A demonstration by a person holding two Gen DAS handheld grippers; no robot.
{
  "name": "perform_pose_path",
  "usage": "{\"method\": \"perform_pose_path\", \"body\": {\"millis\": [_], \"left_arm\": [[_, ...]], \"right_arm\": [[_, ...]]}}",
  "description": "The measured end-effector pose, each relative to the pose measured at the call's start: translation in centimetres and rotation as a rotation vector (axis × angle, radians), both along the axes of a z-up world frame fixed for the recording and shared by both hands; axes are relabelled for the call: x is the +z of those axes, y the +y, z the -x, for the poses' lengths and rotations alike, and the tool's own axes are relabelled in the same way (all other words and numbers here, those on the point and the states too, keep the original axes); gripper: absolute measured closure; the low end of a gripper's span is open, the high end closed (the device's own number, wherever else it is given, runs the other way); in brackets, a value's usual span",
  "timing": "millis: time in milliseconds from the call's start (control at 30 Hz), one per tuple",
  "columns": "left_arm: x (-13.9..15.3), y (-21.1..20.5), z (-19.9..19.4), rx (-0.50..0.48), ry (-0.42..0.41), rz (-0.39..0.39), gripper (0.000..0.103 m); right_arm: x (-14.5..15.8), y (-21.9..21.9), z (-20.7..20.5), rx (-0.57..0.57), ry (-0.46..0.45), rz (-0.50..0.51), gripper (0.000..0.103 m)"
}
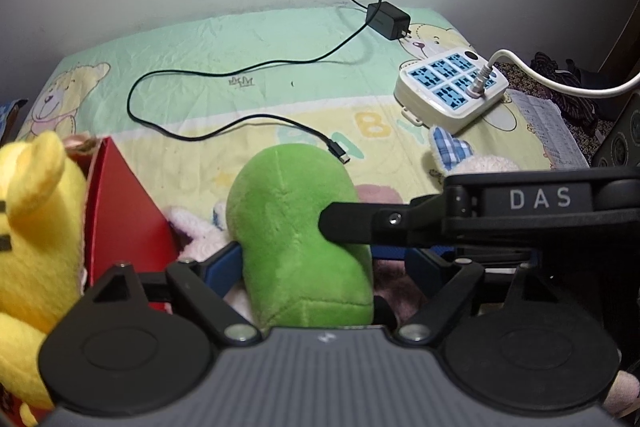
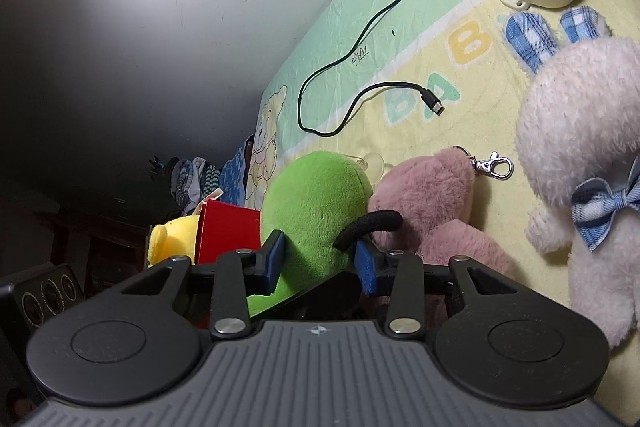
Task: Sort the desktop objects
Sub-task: 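Close the right tool on the green plush and lift it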
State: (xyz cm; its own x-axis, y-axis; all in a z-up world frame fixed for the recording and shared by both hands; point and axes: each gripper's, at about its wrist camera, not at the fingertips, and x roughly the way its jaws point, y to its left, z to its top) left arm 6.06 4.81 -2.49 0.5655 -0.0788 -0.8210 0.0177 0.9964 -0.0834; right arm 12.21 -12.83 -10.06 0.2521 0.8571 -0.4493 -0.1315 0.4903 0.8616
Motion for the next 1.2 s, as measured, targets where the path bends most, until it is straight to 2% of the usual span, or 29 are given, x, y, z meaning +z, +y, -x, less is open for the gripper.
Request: {"method": "perform_pose_path", "body": {"millis": [267,600,967,1200], "left_arm": [[1.0,-0.1,1.6,-0.010,-0.004,0.009,0.030],[2.2,-2.3,5.1,-0.077,-0.012,0.044,0.032],[2.7,-5.5,8.3,-0.189,-0.026,0.082,0.032],[4.1,-5.1,10.1,-0.265,-0.079,0.123,0.032]], "right_arm": [[1.3,-0.7,1.7,0.025,-0.008,0.008,0.065],[3.0,-3.3,4.9,0.004,-0.009,0.041,0.065],[4.5,-6.5,9.8,-0.081,-0.035,0.108,0.065],[6.7,-6.2,13.1,-0.161,-0.123,0.158,0.065]]}}
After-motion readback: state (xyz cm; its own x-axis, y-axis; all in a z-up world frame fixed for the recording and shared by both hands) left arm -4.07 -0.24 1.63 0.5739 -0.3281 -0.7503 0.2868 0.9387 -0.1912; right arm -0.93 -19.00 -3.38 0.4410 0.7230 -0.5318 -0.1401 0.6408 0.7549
